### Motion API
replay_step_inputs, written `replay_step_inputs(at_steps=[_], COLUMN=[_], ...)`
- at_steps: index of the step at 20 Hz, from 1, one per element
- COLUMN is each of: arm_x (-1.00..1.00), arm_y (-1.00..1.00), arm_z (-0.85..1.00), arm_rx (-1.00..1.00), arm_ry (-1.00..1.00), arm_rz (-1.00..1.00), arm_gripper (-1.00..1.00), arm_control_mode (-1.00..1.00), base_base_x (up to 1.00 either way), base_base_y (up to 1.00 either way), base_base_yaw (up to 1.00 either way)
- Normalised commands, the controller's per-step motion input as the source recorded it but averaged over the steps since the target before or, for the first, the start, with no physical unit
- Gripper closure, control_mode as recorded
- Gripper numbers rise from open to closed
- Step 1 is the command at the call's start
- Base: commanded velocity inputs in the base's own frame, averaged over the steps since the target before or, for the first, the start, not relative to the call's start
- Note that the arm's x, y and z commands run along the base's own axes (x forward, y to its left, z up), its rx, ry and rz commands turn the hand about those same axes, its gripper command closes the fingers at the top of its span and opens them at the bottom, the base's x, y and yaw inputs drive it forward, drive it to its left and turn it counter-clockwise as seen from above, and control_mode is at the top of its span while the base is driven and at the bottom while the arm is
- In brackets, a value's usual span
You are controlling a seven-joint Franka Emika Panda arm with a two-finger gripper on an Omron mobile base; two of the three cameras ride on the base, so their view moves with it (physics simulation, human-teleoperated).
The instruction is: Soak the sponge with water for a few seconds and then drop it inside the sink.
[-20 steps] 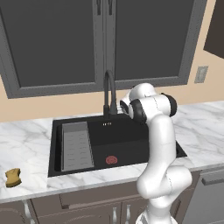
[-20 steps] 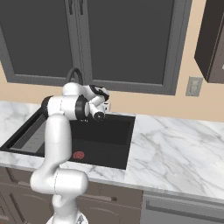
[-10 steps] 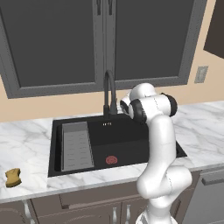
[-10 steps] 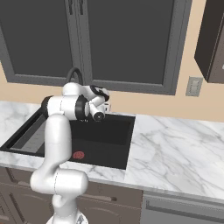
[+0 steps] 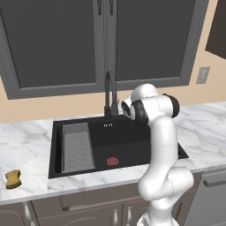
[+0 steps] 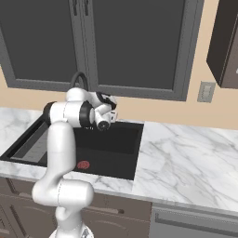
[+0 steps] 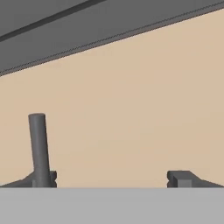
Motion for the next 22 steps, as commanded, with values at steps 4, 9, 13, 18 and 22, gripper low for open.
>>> replay_step_inputs(at_steps=[4, 9, 13, 18, 22], arm_x=[-0.3, -0.29, -0.28, -0.27, -0.04], arm_y=[-0.24, -0.26, -0.31, -0.41, -0.68], arm_z=[-0.33, -0.32, -0.29, -0.25, -0.21], arm_rx=[0.1, 0.1, 0.1, 0.1, 0.08], arm_ry=[0.01, 0.03, 0.03, 0.05, 0.07], arm_rz=[-0.02, -0.03, -0.03, -0.04, -0.07], arm_gripper=[-1.0, -1.0, -1.0, -1.0, -1.0], arm_control_mode=[-1.0, -1.0, -1.0, -1.0, -1.0], base_base_x=[0.0, 0.0, 0.0, 0.0, 0.0], base_base_y=[0.0, 0.0, 0.0, 0.0, 0.0], base_base_yaw=[0.0, 0.0, 0.0, 0.0, 0.0])
